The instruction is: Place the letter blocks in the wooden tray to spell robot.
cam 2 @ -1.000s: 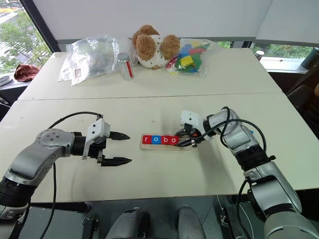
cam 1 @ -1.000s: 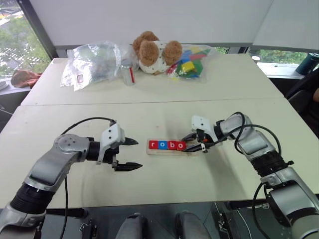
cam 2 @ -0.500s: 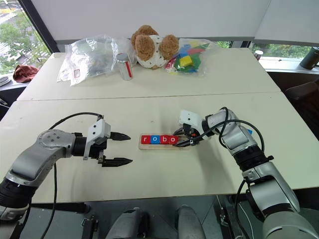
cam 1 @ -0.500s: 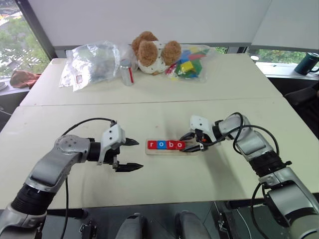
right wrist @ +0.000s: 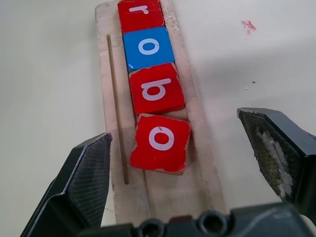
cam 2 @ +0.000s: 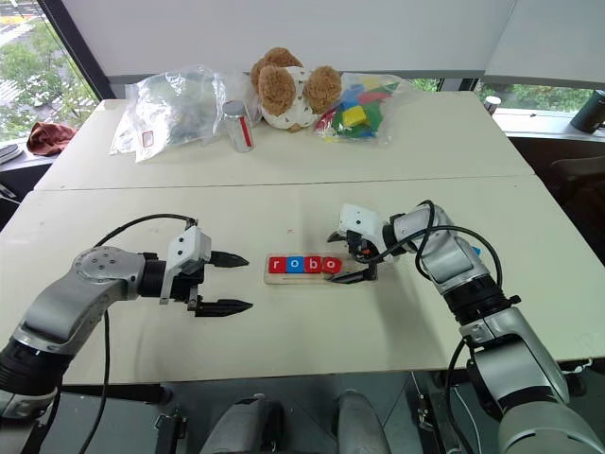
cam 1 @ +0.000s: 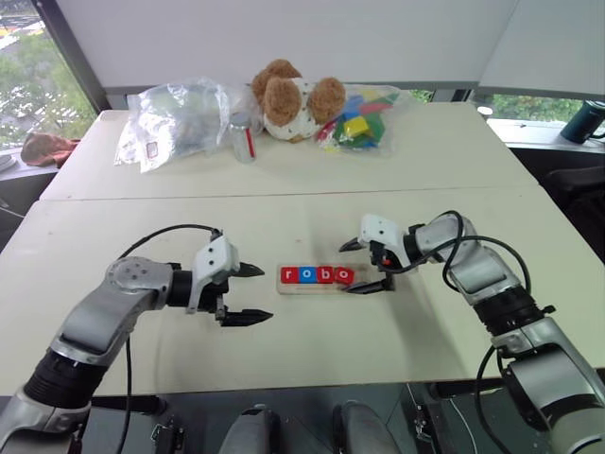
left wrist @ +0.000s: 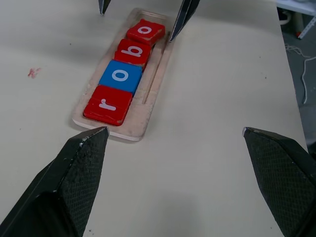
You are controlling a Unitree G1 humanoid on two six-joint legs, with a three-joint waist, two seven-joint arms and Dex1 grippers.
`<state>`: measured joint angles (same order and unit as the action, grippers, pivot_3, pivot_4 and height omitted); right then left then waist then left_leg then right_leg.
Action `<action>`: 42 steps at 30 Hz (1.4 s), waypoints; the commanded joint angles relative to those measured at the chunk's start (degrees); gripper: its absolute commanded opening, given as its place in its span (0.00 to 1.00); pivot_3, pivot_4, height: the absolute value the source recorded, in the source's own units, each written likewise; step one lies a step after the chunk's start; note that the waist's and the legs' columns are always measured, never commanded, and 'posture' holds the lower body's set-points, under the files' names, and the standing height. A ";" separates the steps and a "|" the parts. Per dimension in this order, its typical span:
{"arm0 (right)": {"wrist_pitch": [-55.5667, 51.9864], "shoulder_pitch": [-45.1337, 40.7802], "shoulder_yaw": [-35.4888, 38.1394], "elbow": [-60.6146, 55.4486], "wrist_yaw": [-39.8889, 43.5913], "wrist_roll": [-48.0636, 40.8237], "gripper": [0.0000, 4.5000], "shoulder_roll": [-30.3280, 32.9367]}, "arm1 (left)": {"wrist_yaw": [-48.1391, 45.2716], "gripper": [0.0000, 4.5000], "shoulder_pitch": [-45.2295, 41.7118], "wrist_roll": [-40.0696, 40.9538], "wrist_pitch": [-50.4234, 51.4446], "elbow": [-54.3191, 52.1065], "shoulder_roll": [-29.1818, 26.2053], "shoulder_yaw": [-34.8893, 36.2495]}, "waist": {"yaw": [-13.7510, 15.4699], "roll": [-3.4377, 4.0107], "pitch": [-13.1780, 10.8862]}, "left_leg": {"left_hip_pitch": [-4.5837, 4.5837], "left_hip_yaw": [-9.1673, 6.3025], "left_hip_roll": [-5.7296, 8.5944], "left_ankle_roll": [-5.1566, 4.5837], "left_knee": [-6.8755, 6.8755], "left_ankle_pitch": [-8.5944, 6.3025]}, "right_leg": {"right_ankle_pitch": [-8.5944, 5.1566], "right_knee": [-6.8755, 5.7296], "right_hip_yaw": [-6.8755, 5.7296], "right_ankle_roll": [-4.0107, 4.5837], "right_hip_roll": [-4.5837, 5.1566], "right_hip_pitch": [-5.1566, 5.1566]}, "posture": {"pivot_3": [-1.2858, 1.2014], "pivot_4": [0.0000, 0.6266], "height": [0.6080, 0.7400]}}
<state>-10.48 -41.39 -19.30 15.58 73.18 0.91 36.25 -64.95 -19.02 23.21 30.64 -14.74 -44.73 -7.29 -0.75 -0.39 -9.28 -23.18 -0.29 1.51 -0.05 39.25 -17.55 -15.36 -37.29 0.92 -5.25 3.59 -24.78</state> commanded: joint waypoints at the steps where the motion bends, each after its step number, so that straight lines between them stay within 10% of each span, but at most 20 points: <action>1: 2.73 -1.49 0.87 1.08 -0.48 0.79 0.99 0.76 | -0.14 1.00 -1.24 0.12 -0.59 -0.86 0.14 0.16 | 0.01 0.00 0.00 | 0.00 0.00 0.00 0.00 0.00 0.00 | 0.00 0.00 0.00 0.00 0.00 0.00 | 0.52 0.24 1.00; 30: 0.67 -1.84 8.33 2.61 -7.77 1.40 0.99 5.22 | 0.18 1.00 -1.39 0.40 -1.65 -0.25 0.22 1.20 | 0.09 0.00 0.00 | 0.01 -0.01 -0.01 0.02 0.00 0.01 | 0.00 -0.02 0.00 0.00 0.00 0.00 | 0.52 0.24 1.00; 35: -21.90 2.51 22.95 -5.38 -27.74 -0.20 0.99 3.56 | 2.56 1.00 -3.05 6.13 2.15 -3.78 2.88 4.80 | 0.31 -0.01 0.01 | -0.04 -0.01 0.00 0.03 0.03 0.02 | 0.00 -0.02 0.01 0.00 0.04 0.00 | 0.52 0.24 1.00; 42: -51.14 19.68 39.34 -43.11 -61.63 10.87 0.99 -19.93 | 2.39 1.00 -7.94 8.03 3.48 -4.88 5.71 2.17 | 0.16 0.00 0.10 | -0.10 -0.02 -0.02 0.14 -0.08 0.07 | 0.00 -0.57 0.09 0.00 0.00 -0.29 | 0.52 0.24 1.00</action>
<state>-57.40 -23.34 19.17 -20.03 16.61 9.56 18.28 -62.21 -25.80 30.55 34.55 -19.09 -39.42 -4.45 -0.59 -0.39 -9.18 -23.28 -0.33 1.50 0.12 39.20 -17.46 -15.36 -37.98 1.01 -5.25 3.57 -25.10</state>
